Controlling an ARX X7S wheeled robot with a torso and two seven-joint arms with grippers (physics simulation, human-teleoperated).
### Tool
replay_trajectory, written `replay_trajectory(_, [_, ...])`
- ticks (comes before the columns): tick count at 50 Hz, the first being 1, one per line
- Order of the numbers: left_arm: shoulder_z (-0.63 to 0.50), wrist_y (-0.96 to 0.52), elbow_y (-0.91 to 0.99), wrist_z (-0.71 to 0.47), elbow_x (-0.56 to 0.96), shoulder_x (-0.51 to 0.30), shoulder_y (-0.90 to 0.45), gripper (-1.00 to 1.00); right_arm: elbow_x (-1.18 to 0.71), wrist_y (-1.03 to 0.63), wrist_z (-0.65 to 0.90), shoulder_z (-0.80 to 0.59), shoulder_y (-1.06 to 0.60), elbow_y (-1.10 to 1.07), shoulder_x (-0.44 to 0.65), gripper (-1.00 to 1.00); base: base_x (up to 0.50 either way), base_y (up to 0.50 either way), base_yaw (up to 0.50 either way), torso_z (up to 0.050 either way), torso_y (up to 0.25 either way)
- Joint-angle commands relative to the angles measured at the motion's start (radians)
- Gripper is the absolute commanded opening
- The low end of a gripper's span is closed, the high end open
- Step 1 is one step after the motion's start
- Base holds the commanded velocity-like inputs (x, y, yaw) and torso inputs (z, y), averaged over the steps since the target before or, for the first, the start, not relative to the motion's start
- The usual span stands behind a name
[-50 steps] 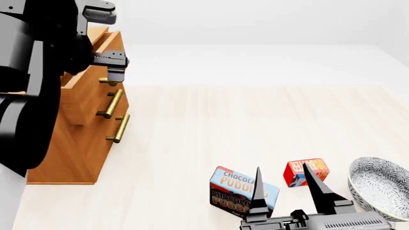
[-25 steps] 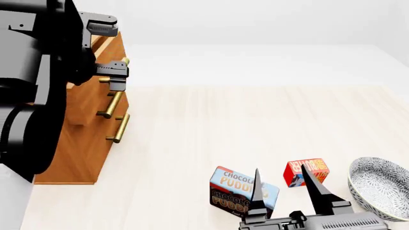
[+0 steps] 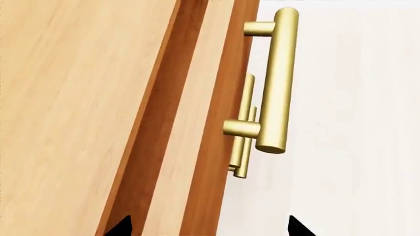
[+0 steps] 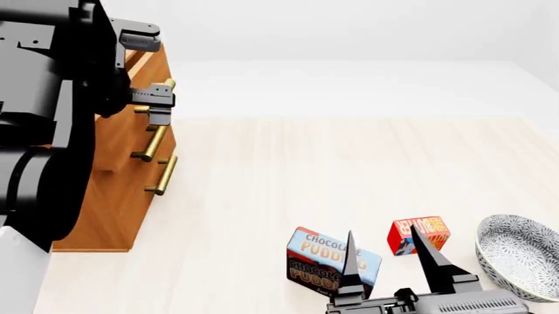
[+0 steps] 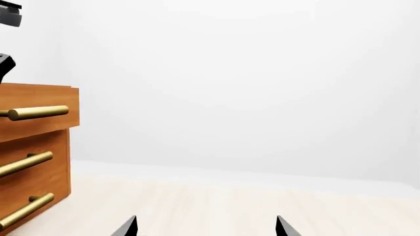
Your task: Put the butter at the back in the top drawer of the cabinet and close it.
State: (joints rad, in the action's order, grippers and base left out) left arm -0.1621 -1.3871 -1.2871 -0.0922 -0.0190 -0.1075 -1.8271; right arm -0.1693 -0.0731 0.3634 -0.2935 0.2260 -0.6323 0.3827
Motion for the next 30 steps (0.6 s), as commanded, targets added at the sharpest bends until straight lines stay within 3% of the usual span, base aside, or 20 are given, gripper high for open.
replay_trajectory(1, [0.065, -0.007, -0.022, -0.017, 0.024, -0.012, 0.034, 1.00, 0.002, -0.003, 0.004, -0.007, -0.003, -0.001, 0.000, 1.00, 0.00, 0.00, 0.00, 0.000, 0.000])
replay_trajectory(30, [0.351, -0.083, -0.022, -0.134, 0.023, -0.013, 0.088, 1.00, 0.010, -0.008, 0.020, -0.020, -0.001, -0.012, 0.004, 1.00, 0.00, 0.00, 0.00, 0.000, 0.000])
